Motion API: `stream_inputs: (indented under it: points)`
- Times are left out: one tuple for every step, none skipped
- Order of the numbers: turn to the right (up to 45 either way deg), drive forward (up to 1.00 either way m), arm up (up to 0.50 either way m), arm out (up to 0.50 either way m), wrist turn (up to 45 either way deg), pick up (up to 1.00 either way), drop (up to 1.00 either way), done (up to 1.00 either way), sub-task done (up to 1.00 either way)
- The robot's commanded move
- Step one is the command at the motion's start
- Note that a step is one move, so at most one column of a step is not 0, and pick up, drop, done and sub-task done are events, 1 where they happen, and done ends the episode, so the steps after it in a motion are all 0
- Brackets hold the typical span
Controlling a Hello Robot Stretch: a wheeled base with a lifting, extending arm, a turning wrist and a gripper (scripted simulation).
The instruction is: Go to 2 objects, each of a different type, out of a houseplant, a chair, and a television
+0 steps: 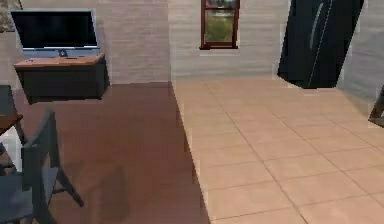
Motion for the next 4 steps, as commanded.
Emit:
stream_inputs:
  points:
    - [45.0, 0.0, 0.0, 0.0, 0.0, 0.0, 0.0, 0.0, 0.0]
    - [33.0, 0.0, 0.0, 0.0, 0.0, 0.0, 0.0, 0.0, 0.0]
    - [0.0, 0.05, 0.0, 0.0, 0.0, 0.0, 0.0, 0.0, 0.0]
    - [-45.0, 0.0, 0.0, 0.0, 0.0, 0.0, 0.0, 0.0, 0.0]
